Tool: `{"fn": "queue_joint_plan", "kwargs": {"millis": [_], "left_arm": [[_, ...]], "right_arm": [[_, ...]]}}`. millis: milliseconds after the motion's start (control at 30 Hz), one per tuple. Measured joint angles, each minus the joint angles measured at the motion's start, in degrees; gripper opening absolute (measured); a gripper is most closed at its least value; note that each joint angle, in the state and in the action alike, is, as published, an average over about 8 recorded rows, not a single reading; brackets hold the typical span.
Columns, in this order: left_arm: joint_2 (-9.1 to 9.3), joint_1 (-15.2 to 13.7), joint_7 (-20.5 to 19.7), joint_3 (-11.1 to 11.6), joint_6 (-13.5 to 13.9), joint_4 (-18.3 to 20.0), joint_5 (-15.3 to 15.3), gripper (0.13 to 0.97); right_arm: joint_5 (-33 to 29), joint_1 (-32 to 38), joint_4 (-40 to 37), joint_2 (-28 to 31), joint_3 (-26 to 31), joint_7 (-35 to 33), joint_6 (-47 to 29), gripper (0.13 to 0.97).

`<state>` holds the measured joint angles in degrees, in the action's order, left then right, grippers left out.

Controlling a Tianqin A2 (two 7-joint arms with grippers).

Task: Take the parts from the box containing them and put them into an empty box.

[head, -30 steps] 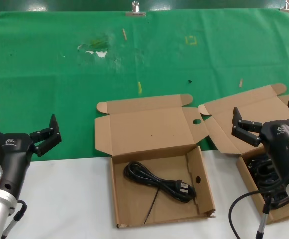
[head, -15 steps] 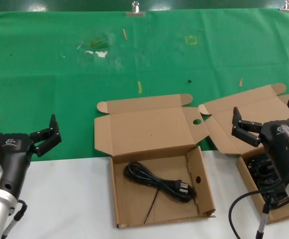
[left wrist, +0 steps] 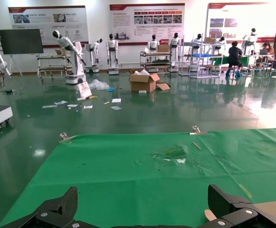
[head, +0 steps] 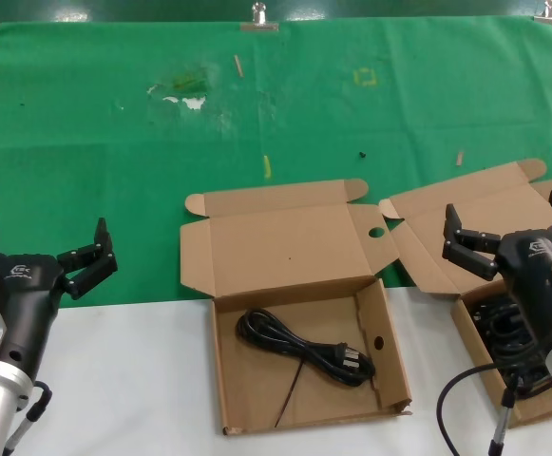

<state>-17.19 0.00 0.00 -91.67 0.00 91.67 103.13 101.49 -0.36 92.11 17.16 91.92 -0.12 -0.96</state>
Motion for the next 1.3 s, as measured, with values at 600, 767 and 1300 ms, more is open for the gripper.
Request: {"fn": "queue_joint_plan", "kwargs": {"millis": [600, 767, 1300], "left_arm": [[0.00, 0.00, 0.00, 0.00, 0.00, 0.00, 0.00, 0.966], [0.00, 0.00, 0.00, 0.00, 0.00, 0.00, 0.00, 0.966], [0.00, 0.00, 0.00, 0.00, 0.00, 0.00, 0.00, 0.966]], "right_arm": [[0.00, 0.00, 0.00, 0.00, 0.00, 0.00, 0.00, 0.966], [0.00, 0.00, 0.00, 0.00, 0.00, 0.00, 0.00, 0.966], [0.00, 0.00, 0.00, 0.00, 0.00, 0.00, 0.00, 0.966]]}}
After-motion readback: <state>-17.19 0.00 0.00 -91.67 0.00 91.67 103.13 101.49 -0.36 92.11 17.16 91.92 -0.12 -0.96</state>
